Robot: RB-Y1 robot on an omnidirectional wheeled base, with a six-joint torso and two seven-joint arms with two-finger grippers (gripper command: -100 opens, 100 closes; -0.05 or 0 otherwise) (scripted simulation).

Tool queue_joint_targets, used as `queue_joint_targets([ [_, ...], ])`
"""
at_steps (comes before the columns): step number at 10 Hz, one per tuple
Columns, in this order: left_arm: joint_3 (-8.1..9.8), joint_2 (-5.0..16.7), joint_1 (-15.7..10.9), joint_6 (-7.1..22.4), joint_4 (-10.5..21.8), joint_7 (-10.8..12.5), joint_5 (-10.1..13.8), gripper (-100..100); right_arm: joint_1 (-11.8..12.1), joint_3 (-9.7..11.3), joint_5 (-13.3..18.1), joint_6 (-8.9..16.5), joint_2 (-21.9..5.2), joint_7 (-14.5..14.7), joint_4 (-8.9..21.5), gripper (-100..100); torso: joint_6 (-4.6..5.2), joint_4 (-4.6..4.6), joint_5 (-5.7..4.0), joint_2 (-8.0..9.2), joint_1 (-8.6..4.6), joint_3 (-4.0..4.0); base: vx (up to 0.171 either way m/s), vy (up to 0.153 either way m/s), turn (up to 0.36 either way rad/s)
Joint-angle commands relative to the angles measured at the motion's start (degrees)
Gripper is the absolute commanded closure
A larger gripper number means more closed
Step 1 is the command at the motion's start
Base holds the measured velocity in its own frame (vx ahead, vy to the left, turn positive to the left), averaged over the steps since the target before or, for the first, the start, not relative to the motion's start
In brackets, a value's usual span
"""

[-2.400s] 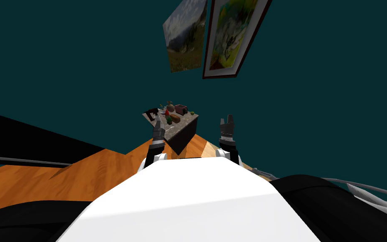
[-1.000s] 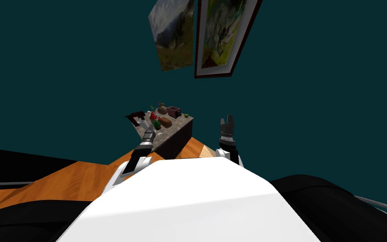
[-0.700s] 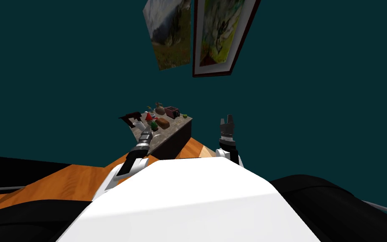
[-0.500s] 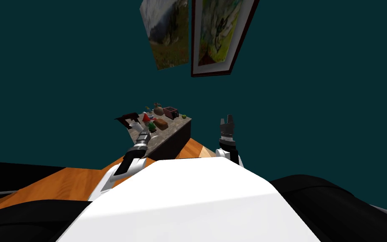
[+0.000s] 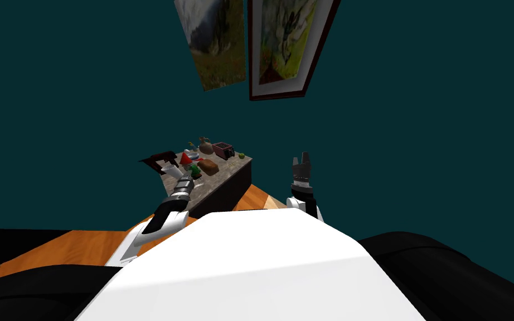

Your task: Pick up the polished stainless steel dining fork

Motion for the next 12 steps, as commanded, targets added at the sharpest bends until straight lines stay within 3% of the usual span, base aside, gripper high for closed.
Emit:
queue_joint_targets([
  [1, 2.24, 0.35, 0.61, 2.86, 0.01, 1.22, 0.77, -100, 0.00, 0.00, 0.00, 0.00, 0.00, 0.00, 0.00, 0, 0.00, 0.00, 0.00, 0.00, 0.00, 0.00, 0.109, -0.078, -0.048],
  [3, 2.24, 0.35, 0.61, 5.16, 0.01, 1.22, 0.77, -100, 0.00, 0.00, 0.00, 0.00, 0.00, 0.00, 0.00, 0, 0.00, -0.02, -0.02, -0.05, -0.08, -0.04, 0.066, -0.048, -0.005],
  [4, 4.19, 0.66, 1.03, 7.29, 0.12, 2.28, 1.55, -100, 0.00, 0.00, 0.00, 0.00, 0.00, 0.00, 0.00, 0, 0.00, 0.01, 0.01, 0.09, 0.05, 0.04, 0.081, -0.049, -0.050],
  [5, 4.19, 0.66, 1.03, 8.87, 0.12, 2.28, 1.55, -100, 0.00, 0.00, 0.00, 0.00, 0.00, 0.00, 0.00, 0, 0.01, 0.01, 0.01, 0.00, 0.01, 0.01, 0.081, -0.048, -0.027],
  [6, 6.09, 0.94, 1.46, 10.83, 0.24, 3.36, 2.41, -100, 0.00, 0.00, 0.00, 0.00, 0.00, 0.00, 0.00, 0, -0.01, 0.00, 0.01, 0.02, 0.01, 0.00, 0.092, -0.067, -0.052],
  [7, 6.09, 0.94, 1.46, 12.06, 0.24, 3.36, 2.41, -100, 0.00, 0.00, 0.00, 0.00, 0.00, 0.00, 0.00, 0, 0.00, -0.01, -0.01, -0.03, -0.05, -0.01, 0.080, -0.056, -0.015],
  [8, 7.95, 1.20, 1.90, 14.00, 0.37, 4.45, 3.35, -100, 0.00, 0.00, 0.00, 0.00, 0.00, 0.00, 0.00, 0, 0.00, -0.01, -0.01, -0.01, -0.03, -0.01, 0.095, -0.044, -0.042],
  [10, 7.95, 1.20, 1.90, 16.43, 0.37, 4.45, 3.35, -100, 0.00, 0.00, 0.00, 0.00, 0.00, 0.00, 0.00, 0, -0.01, -0.01, 0.01, 0.00, 0.05, -0.01, 0.058, -0.024, -0.012],
  [11, 9.76, 1.45, 2.35, 18.46, 0.51, 5.54, 4.38, -100, 0.00, 0.00, 0.00, 0.00, 0.00, 0.00, 0.00, 0, -0.01, 0.02, 0.03, 0.13, 0.10, 0.07, 0.070, -0.024, -0.042],
  [12, 9.76, 1.45, 2.35, 20.03, 0.51, 5.54, 4.38, -100, 0.00, 0.00, 0.00, 0.00, 0.00, 0.00, 0.00, 0, 0.00, 0.02, 0.02, 0.07, 0.10, 0.04, 0.068, -0.028, -0.028],
])
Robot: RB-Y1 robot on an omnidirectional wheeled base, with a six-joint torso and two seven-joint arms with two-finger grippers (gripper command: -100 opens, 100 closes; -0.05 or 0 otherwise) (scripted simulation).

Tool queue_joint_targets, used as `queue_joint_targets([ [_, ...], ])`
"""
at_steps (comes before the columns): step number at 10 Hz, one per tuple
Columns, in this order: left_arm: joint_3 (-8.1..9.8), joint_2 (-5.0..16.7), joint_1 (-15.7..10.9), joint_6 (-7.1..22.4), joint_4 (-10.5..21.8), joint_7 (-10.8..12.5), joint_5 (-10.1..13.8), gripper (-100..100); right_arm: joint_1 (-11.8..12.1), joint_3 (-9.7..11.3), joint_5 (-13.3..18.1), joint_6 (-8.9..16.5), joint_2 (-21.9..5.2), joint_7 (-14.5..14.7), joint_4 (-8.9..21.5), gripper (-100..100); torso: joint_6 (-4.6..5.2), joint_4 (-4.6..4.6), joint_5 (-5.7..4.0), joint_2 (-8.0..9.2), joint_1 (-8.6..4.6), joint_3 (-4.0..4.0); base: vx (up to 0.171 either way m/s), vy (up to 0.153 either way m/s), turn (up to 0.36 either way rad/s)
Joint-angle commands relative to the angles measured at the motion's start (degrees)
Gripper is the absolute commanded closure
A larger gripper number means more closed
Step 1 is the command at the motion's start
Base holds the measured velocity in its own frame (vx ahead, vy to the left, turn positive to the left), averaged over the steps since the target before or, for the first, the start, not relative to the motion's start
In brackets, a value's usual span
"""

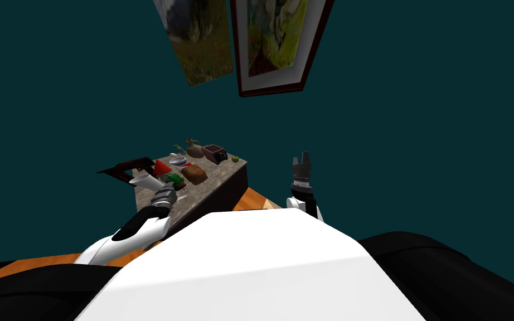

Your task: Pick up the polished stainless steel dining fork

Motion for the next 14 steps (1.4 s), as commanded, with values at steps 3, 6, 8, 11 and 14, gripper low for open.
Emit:
queue_joint_targets([
  [3, 1.92, 0.09, 0.68, 4.92, 0.29, 1.22, 1.17, -100, 0.00, 0.00, 0.00, 0.00, 0.00, 0.00, 0.00, 0, -0.01, 0.00, -0.01, 0.00, -0.04, 0.00, 0.058, -0.030, -0.024],
  [6, 5.27, 0.63, 1.60, 10.23, 0.53, 3.36, 3.59, -100, 0.00, 0.00, 0.00, 0.00, 0.00, 0.00, 0.00, 0, 0.00, 0.01, 0.01, 0.05, 0.04, 0.03, 0.062, -0.014, -0.041],
  [8, 5.27, 0.63, 1.60, 12.44, 0.53, 3.36, 3.59, -100, 0.00, 0.00, 0.00, 0.00, 0.00, 0.00, 0.00, 0, 0.00, 0.00, 0.01, 0.03, 0.05, 0.01, 0.041, -0.008, -0.013],
  [11, 8.31, 1.23, 2.53, 17.69, 0.75, 5.44, 6.26, -100, 0.00, 0.00, 0.00, 0.00, 0.00, 0.00, 0.00, 0, 0.00, 0.02, 0.02, 0.11, 0.09, 0.06, 0.046, 0.000, -0.041],
  [14, 9.68, 1.57, 2.99, 22.53, 0.89, 6.44, 7.66, -100, 0.00, 0.00, 0.00, 0.00, 0.00, 0.00, 0.00, 0, 0.00, 0.02, 0.03, 0.06, 0.14, 0.04, 0.048, 0.009, -0.032],
])
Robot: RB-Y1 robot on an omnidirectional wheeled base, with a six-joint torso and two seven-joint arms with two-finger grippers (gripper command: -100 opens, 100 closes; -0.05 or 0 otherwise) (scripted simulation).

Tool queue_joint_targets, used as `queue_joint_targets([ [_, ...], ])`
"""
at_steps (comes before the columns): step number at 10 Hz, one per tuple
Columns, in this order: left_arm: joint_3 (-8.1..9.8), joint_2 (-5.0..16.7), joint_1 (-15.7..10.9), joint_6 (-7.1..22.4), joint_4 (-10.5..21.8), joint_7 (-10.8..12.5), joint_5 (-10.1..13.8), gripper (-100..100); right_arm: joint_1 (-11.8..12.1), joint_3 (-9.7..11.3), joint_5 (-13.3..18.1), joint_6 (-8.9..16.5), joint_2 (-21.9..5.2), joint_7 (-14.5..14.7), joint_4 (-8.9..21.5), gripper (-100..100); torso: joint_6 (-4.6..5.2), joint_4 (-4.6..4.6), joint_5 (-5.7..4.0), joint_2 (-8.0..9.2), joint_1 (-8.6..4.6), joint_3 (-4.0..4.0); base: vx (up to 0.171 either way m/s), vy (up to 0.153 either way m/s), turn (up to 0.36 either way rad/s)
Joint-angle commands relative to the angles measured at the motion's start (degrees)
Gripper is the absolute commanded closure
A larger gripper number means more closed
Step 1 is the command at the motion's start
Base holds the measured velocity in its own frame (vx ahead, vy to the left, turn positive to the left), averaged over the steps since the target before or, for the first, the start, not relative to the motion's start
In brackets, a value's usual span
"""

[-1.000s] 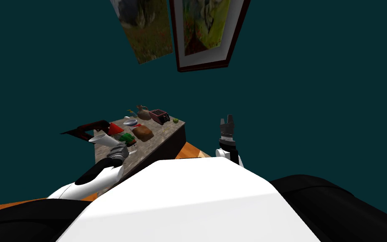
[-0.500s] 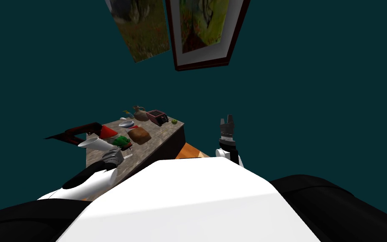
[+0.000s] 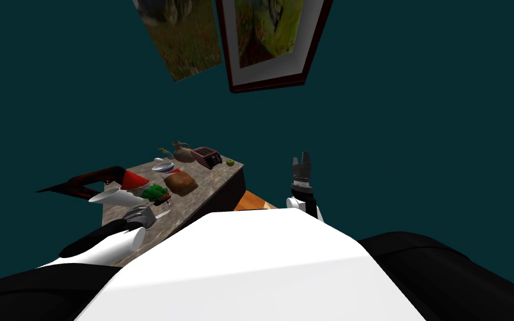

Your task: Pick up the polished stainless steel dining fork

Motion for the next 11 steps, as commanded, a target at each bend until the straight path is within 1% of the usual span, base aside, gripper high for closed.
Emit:
queue_joint_targets([
  [1, 0.10, -0.16, 0.08, 2.07, -0.29, 0.20, 0.00, -100, 0.00, 0.00, 0.00, 0.00, 0.00, 0.00, 0.00, 0, 0.00, 0.00, 0.00, 0.00, 0.00, 0.00, 0.012, 0.007, 0.003],
  [2, 1.36, 0.22, 0.54, 4.23, -0.13, 1.17, 1.45, -100, 0.00, 0.00, 0.00, 0.00, 0.00, 0.00, 0.00, 0, 0.00, 0.02, 0.00, 0.08, -0.03, 0.05, 0.025, 0.013, -0.045],
  [3, 1.36, 0.22, 0.54, 5.51, -0.13, 1.17, 1.45, -100, 0.00, 0.00, 0.00, 0.00, 0.00, 0.00, 0.00, 0, 0.00, 0.02, 0.00, 0.08, 0.00, 0.05, 0.028, 0.015, -0.028],
  [4, 2.49, 0.65, 1.00, 7.08, 0.05, 2.12, 2.92, -100, 0.00, 0.00, 0.00, 0.00, 0.00, 0.00, 0.00, 0, 0.00, 0.02, 0.00, 0.07, 0.01, 0.04, 0.033, 0.021, -0.042],
  [5, 2.49, 0.65, 1.00, 8.61, 0.05, 2.12, 2.92, -100, 0.00, 0.00, 0.00, 0.00, 0.00, 0.00, 0.00, 0, 0.00, 0.02, 0.00, 0.06, 0.03, 0.04, 0.028, 0.026, -0.028],
  [6, 3.50, 1.12, 1.45, 10.21, 0.26, 3.02, 4.40, -100, 0.00, 0.00, 0.00, 0.00, 0.00, 0.00, 0.00, 0, 0.00, 0.02, 0.01, 0.07, 0.04, 0.04, 0.031, 0.031, -0.045],
  [7, 3.50, 1.12, 1.45, 12.04, 0.26, 3.02, 4.40, -100, 0.00, 0.00, 0.00, 0.00, 0.00, 0.00, 0.00, 0, 0.01, 0.02, 0.01, 0.05, 0.07, 0.03, 0.025, 0.030, -0.025],
  [8, 4.40, 1.63, 1.90, 13.87, 0.48, 3.89, 5.87, -100, 0.00, 0.00, 0.00, 0.00, 0.00, 0.00, 0.00, 0, 0.00, 0.02, 0.02, 0.07, 0.06, 0.04, 0.026, 0.034, -0.044],
  [9, 4.40, 1.63, 1.90, 15.09, 0.48, 3.89, 5.87, -100, 0.00, 0.00, 0.00, 0.00, 0.00, 0.00, 0.00, 0, 0.00, 0.02, 0.02, 0.07, 0.08, 0.04, 0.016, 0.028, -0.023],
  [10, 5.17, 2.16, 2.33, 16.89, 0.73, 4.71, 7.32, -100, 0.00, 0.00, 0.00, 0.00, 0.00, 0.00, 0.00, 0, 0.00, 0.02, 0.02, 0.10, 0.06, 0.06, 0.010, 0.035, -0.040],
  [11, 5.17, 2.16, 2.33, 17.99, 0.73, 4.71, 7.32, -100, 0.00, 0.00, 0.00, 0.00, 0.00, 0.00, 0.00, 0, 0.00, 0.03, 0.02, 0.12, 0.08, 0.07, 0.010, 0.032, -0.028],
])
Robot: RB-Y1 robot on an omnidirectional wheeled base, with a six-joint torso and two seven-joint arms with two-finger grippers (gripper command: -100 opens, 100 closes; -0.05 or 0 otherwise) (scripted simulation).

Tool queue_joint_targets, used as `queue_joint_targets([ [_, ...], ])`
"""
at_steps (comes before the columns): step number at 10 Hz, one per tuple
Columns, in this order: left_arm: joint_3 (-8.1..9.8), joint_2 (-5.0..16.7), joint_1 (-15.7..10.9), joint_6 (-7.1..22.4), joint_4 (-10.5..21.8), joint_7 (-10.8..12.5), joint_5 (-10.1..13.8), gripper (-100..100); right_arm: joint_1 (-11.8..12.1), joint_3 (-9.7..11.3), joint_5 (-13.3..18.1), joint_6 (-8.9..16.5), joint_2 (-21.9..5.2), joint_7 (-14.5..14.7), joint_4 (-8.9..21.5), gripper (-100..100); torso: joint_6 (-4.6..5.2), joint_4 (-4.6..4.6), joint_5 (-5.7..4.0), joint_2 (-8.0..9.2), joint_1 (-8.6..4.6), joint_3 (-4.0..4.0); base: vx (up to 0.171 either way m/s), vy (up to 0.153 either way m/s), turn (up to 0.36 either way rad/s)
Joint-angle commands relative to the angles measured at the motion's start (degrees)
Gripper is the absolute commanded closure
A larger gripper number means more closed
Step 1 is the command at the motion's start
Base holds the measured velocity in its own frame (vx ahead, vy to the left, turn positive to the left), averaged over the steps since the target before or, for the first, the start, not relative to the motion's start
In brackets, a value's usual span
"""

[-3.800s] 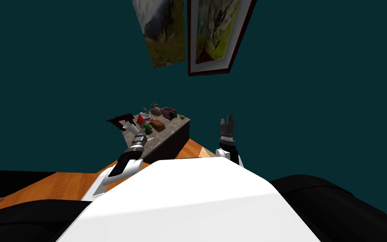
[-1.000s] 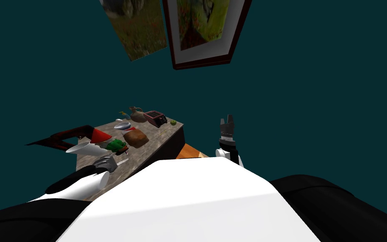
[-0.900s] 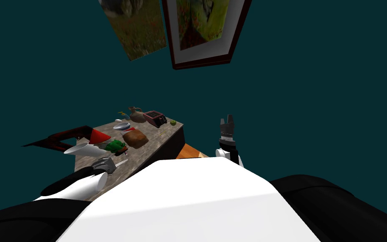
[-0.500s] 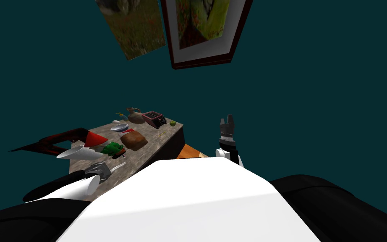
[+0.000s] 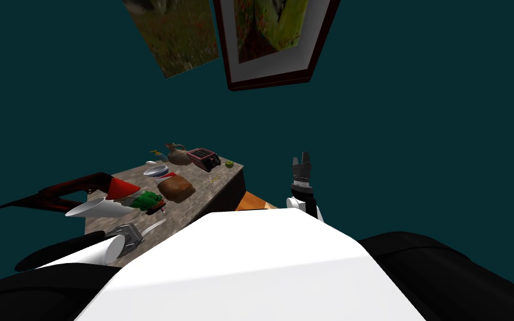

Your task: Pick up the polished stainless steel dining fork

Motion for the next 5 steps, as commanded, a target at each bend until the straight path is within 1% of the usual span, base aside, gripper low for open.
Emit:
queue_joint_targets([
  [1, 0.87, 0.55, 0.70, 2.86, 0.27, 0.81, 1.79, -100, 0.00, 0.00, 0.00, 0.00, 0.00, 0.00, 0.00, 0, 0.00, 0.00, 0.00, 0.00, 0.00, 0.00, 0.010, 0.035, -0.034],
  [2, 0.87, 0.55, 0.70, 3.49, 0.27, 0.81, 1.79, -100, 0.00, 0.00, 0.00, 0.00, 0.00, 0.00, 0.00, 0, 0.00, 0.00, 0.00, 0.01, 0.01, 0.01, 0.008, 0.030, -0.024],
  [3, 1.43, 1.10, 1.10, 5.84, 0.54, 1.53, 3.14, -100, 0.00, 0.00, 0.00, 0.00, 0.00, 0.00, 0.00, 0, 0.00, 0.00, 0.00, 0.01, -0.01, 0.01, 0.015, 0.038, -0.039],
  [4, 1.90, 1.64, 1.49, 7.34, 0.82, 2.19, 4.43, -100, 0.00, 0.00, 0.00, 0.00, 0.00, 0.00, 0.00, 0, 0.01, 0.00, 0.00, -0.01, 0.02, -0.01, 0.011, 0.055, -0.049],
  [5, 1.90, 1.64, 1.49, 8.38, 0.82, 2.19, 4.43, -100, 0.00, 0.00, 0.00, 0.00, 0.00, 0.00, 0.00, 0, 0.01, 0.00, 0.02, 0.00, 0.08, 0.00, 0.007, 0.048, -0.026],
])
